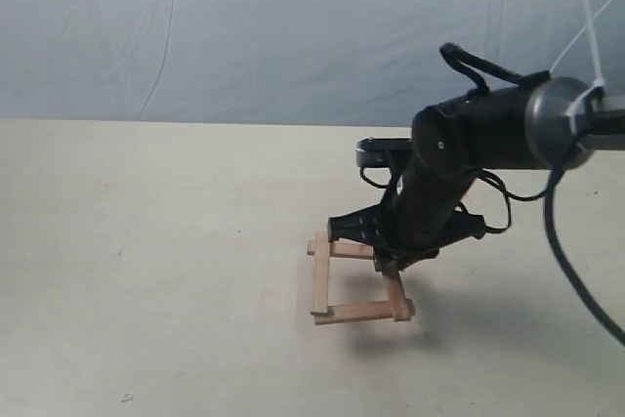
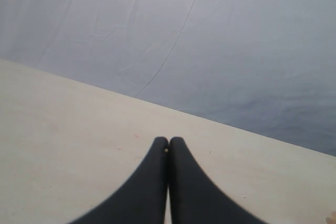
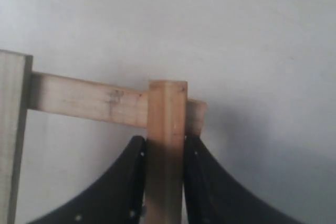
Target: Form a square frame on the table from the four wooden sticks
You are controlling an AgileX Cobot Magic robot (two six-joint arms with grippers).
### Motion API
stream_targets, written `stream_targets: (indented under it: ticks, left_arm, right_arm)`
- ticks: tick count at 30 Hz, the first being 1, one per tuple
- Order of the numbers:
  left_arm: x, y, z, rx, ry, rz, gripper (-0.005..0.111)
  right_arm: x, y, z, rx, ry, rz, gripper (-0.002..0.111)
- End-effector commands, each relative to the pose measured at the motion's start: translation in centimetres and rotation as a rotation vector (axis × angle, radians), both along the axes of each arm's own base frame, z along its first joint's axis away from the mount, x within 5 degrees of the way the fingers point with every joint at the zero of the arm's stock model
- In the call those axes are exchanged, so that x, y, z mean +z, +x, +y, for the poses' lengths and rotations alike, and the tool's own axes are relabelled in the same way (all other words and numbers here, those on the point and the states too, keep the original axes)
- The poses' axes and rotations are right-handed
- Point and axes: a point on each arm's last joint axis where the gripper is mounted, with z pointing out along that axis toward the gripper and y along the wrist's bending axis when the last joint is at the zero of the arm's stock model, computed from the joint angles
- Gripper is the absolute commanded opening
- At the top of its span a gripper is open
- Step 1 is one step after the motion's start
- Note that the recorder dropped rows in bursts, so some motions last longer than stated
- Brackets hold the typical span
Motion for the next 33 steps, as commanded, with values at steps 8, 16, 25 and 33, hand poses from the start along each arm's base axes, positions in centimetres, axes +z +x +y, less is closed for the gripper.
stream_targets:
  ticks: [8, 16, 25, 33]
  left_arm:
    - [-0.1, 0.0, 0.0, 0.003, 0.011, -0.005, 0.000]
    - [-0.1, 0.0, 0.0, 0.003, 0.011, -0.005, 0.000]
    - [-0.1, 0.0, 0.0, 0.003, 0.011, -0.005, 0.000]
    - [-0.1, 0.0, 0.0, 0.003, 0.011, -0.005, 0.000]
  right_arm:
    - [-1.8, 3.6, 6.0, -0.030, -0.027, 0.036, -0.001]
    - [-2.6, 4.6, 6.4, -0.076, -0.036, -0.004, -0.001]
    - [-2.7, 4.7, 6.4, -0.073, -0.034, -0.007, -0.001]
    - [-2.5, 4.5, 6.4, -0.080, -0.030, 0.004, 0.042]
